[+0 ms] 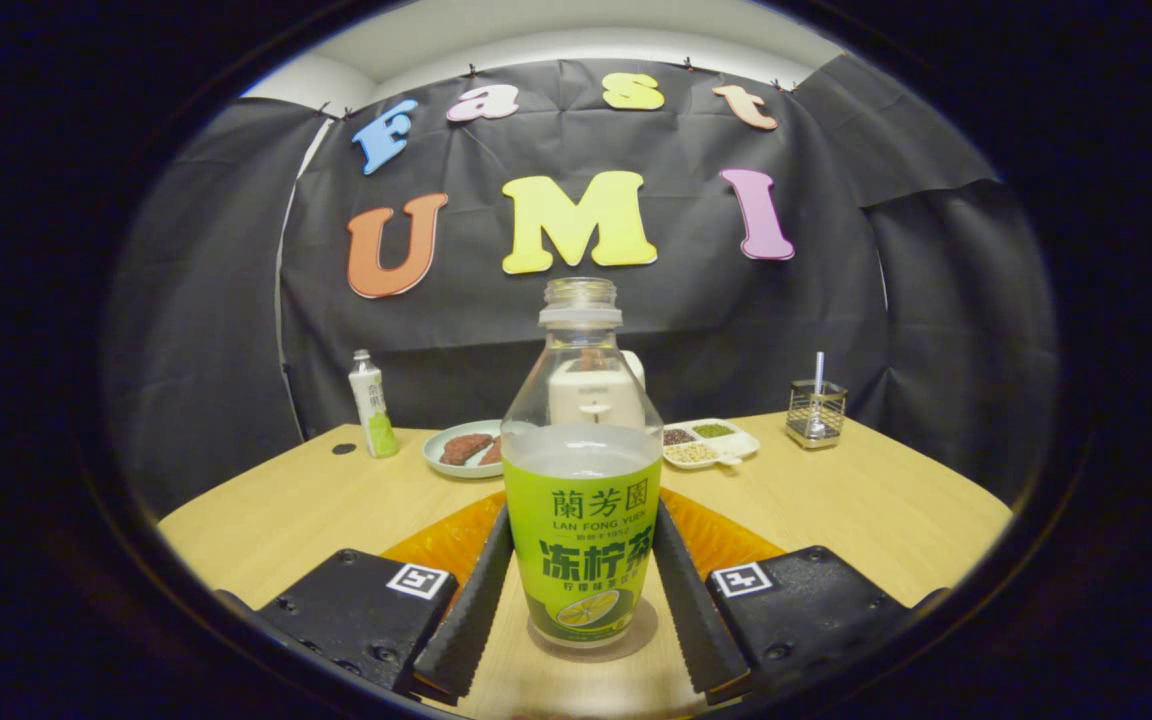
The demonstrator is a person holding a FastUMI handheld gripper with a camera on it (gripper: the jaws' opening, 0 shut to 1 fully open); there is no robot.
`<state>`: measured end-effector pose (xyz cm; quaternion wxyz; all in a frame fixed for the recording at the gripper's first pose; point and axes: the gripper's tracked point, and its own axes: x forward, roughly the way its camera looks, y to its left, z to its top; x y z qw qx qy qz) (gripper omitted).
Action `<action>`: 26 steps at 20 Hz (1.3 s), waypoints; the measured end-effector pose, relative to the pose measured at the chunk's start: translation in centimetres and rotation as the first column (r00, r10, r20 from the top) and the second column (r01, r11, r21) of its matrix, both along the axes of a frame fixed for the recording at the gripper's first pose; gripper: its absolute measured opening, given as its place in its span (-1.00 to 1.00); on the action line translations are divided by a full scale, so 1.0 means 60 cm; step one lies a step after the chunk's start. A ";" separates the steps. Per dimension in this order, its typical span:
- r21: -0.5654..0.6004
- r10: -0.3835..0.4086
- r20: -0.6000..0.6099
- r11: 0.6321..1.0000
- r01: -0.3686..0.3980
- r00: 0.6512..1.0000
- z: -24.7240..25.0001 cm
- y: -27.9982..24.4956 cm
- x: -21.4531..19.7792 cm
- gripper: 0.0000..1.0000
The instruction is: Take the bottle from table, then pour the juice into the cup, finally place the bottle on the coaster
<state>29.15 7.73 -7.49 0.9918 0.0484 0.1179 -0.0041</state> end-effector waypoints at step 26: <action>-0.048 -0.062 0.005 0.997 0.062 0.998 -0.035 0.002 0.004 0.73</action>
